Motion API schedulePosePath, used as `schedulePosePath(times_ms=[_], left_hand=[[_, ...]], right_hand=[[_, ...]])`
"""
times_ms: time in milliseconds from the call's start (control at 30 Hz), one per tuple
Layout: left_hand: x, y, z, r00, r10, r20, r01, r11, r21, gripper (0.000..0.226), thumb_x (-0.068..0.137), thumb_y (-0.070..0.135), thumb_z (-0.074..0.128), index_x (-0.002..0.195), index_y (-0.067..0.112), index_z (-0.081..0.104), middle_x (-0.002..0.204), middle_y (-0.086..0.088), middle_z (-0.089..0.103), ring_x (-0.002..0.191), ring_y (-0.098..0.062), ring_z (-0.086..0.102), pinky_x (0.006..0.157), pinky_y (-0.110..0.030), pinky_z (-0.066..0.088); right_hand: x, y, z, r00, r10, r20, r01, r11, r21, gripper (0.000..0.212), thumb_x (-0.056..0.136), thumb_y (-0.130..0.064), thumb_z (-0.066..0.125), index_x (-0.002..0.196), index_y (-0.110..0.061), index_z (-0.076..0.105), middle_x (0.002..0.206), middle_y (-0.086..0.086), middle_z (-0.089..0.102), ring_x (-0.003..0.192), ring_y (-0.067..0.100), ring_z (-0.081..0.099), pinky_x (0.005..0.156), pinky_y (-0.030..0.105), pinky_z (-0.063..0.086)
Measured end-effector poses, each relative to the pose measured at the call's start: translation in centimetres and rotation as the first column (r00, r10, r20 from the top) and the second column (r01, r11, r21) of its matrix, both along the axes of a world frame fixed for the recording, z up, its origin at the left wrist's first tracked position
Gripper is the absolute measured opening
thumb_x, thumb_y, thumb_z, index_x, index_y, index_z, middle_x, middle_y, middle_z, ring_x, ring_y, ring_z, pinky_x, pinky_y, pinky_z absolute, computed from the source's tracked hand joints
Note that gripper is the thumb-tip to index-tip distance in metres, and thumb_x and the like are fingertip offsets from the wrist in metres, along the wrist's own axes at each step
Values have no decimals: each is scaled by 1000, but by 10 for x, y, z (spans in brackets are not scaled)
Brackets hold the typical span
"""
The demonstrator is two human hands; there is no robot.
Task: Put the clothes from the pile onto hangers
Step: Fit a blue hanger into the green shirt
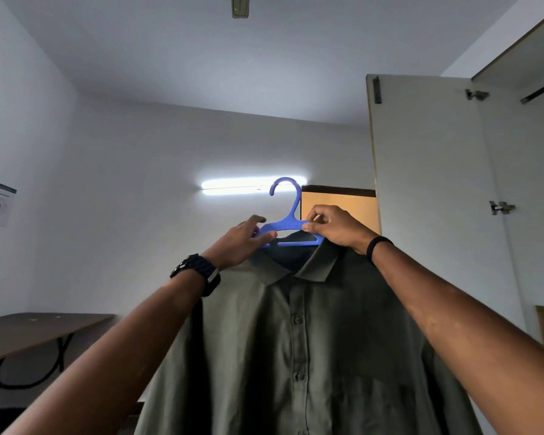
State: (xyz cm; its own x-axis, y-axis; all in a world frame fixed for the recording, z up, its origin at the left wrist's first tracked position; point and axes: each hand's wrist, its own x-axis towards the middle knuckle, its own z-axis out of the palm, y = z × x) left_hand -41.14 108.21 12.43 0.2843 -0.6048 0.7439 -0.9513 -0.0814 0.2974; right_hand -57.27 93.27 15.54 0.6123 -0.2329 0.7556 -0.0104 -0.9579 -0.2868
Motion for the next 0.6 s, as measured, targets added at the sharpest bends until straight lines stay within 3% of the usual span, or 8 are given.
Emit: schedulePosePath(times_ms=[100,233,333,433,500,600], left_hand=[[-14,-14,13,997,47,60,-52,995,85,21,95,28,55,107,11,58,99,-7,59,86,-22,50,73,-28,34],[-16,-19,21,982,-135,-134,146,986,77,15,88,26,67,96,13,70,86,1,61,79,-15,52,70,-22,37],[-23,-27,18,942,-241,-235,245,969,-11,20,83,19,73,97,5,73,93,-8,66,84,-20,57,75,-26,46],[-30,-36,14,897,-311,-315,261,946,-191,22,75,12,79,95,5,75,96,-15,70,92,-34,62,85,-40,53],[-33,-41,14,875,-335,-350,243,929,-279,22,70,13,83,90,11,76,96,-15,71,96,-37,65,89,-48,54],[-46,-49,16,878,-326,-351,181,904,-387,31,70,14,83,100,8,74,99,-11,71,93,-29,64,86,-40,56]], right_hand=[[-6,-1,-3,1000,-7,-3,7,1000,13,19,93,-27,59,98,-8,59,100,9,62,92,22,57,80,28,42],[-28,-11,-4,997,6,-81,2,995,97,14,92,-27,61,95,-13,58,99,7,62,92,21,57,83,30,44],[-51,-14,-3,978,150,-143,-94,937,336,10,94,-25,57,98,-17,55,99,3,59,83,15,54,70,23,44],[-76,-22,-1,930,343,-135,-210,794,571,21,92,-27,57,109,-15,58,106,3,61,92,15,57,83,26,48],[-95,-31,3,904,344,-255,-136,796,589,38,86,-26,61,121,-13,59,116,3,64,106,16,59,92,27,48],[-119,-40,7,865,143,-481,98,893,440,28,91,-18,60,117,-12,63,116,5,67,105,18,63,84,25,51]])
